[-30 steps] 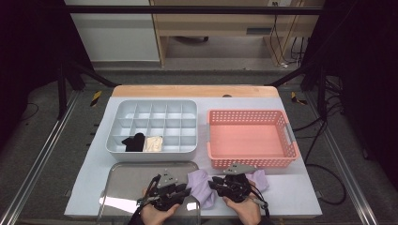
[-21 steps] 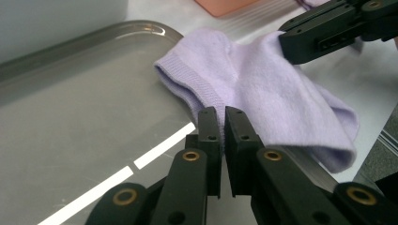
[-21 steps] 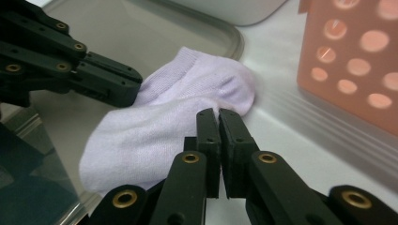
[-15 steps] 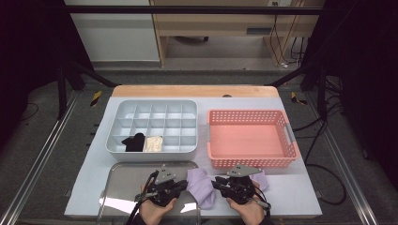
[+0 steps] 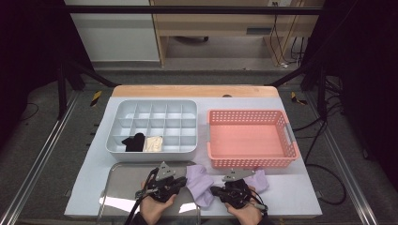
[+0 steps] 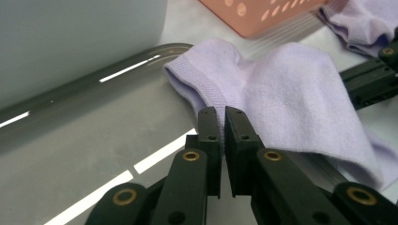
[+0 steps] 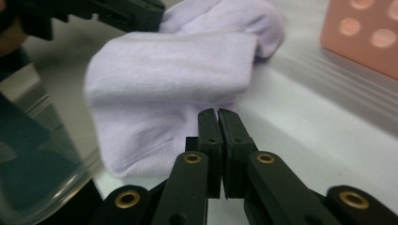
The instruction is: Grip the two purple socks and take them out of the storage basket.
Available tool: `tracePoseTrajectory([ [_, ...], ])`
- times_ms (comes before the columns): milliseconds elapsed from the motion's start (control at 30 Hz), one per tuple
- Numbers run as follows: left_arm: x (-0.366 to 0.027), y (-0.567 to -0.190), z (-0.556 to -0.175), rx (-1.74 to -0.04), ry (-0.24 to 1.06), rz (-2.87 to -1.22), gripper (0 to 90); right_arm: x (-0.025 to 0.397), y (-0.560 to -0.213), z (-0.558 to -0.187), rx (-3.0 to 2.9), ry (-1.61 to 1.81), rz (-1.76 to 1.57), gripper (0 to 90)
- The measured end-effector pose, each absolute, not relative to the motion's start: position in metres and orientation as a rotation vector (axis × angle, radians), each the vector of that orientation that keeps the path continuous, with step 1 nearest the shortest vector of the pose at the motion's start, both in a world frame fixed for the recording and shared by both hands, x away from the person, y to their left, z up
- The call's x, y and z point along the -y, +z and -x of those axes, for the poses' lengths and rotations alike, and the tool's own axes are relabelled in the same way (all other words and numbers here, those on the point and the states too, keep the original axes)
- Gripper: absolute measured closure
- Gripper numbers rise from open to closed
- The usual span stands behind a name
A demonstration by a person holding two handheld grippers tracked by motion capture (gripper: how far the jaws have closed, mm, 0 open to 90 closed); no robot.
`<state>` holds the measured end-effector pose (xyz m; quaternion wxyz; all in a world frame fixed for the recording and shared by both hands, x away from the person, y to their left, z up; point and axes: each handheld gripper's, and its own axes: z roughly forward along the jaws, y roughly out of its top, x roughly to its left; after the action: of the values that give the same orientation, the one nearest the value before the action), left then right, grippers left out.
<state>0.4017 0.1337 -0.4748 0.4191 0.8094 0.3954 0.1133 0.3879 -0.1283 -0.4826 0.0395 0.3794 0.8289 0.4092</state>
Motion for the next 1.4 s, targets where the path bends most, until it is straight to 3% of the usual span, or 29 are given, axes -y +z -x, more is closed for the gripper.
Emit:
tracePoseTrajectory([
  [433,-0.117,-0.473,-0.419,-1.001,0.268,-2.045,83.4,0.109,-0.481,-0.372,-2.639,1.332,-1.047,88.4],
  [700,-0.139,-0.461,-0.415,-1.027,0.267,-1.978,62.3,0.118,-0.468,-0.371,-2.546,1.413,-1.036,76.2],
  [900,-0.154,-0.442,-0.389,-0.982,0.232,-1.944,54.9,0.133,-0.457,-0.382,-2.370,1.365,-1.084,70.5],
  [1133,-0.134,-0.442,-0.363,-0.944,0.226,-1.982,47.9,0.127,-0.468,-0.404,-2.355,1.275,-1.127,68.6],
  [1267,-0.120,-0.454,-0.359,-0.944,0.216,-2.038,49.2,0.123,-0.476,-0.411,-2.364,1.235,-1.158,69.8],
  [1400,-0.114,-0.467,-0.362,-0.959,0.180,-2.079,60.2,0.119,-0.484,-0.412,-2.408,1.171,-1.150,76.8],
])
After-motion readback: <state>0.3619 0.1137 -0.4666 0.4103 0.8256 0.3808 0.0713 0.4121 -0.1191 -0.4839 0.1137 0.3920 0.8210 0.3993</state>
